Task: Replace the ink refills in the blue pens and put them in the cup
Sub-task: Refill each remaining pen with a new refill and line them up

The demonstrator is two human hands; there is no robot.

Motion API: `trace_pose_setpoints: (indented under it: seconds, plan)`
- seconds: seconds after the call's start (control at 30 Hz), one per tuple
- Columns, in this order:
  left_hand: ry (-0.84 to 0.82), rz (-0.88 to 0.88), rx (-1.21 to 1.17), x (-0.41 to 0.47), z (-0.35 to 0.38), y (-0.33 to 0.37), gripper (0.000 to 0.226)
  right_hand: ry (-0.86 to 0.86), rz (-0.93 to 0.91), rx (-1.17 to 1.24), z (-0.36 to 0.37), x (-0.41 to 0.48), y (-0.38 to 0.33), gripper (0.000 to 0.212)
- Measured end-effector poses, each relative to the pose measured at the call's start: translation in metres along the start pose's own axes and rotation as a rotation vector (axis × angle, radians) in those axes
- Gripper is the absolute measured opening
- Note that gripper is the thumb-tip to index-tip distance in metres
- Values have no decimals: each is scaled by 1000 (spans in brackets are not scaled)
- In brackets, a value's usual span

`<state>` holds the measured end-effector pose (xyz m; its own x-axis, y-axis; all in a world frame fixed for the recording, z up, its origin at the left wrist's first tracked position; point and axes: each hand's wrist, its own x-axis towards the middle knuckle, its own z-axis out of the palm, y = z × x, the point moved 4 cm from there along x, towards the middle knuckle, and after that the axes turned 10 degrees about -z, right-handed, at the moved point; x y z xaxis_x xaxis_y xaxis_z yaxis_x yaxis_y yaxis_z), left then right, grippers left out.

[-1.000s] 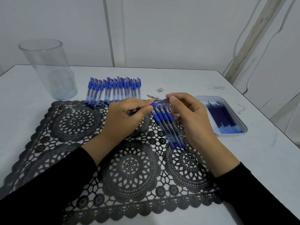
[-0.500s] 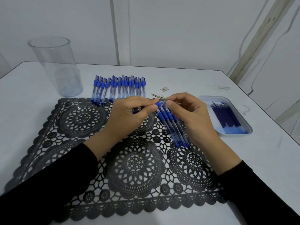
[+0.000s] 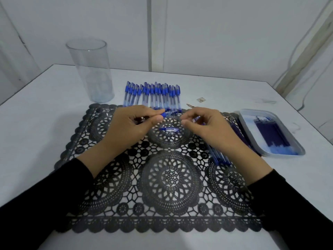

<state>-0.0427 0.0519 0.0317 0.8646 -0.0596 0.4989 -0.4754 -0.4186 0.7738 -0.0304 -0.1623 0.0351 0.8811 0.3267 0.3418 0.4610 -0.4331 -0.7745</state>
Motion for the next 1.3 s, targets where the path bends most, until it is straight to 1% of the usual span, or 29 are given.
trace_pose_setpoints:
  seconds: [0.1, 0.2, 0.37, 0.5, 0.67, 0.77, 0.97, 1.13, 1.2, 1.3]
  plan:
    - [3, 8, 45, -4, -8, -4, 20, -132, -139, -264, 10, 2, -2, 3]
    - [-9, 30, 81, -7, -12, -4, 23, -161, -245, -453, 18, 0, -3, 8]
    - [5, 12, 91, -13, -21, -8, 25, -143, -417, -590, 25, -4, -10, 13]
    - [20, -39, 70, -14, -25, -13, 24, -147, -476, -658, 30, -3, -8, 13]
    - [20, -46, 70, -14, -23, -11, 24, -143, -478, -583, 31, -4, -5, 8]
    - [21, -31, 77, -14, -23, -10, 24, -149, -428, -499, 30, -4, -3, 6]
    - [-17, 29, 96, -15, -18, -5, 26, -58, -241, -95, 21, -7, -12, 7]
    - [-40, 58, 103, -16, -15, -4, 27, 39, -200, 111, 19, -11, -19, 8]
    - [-49, 64, 100, -16, -15, -4, 27, 73, -202, 140, 19, -12, -21, 10]
    - [-58, 73, 95, -17, -14, -3, 26, 91, -208, 102, 20, -12, -22, 12]
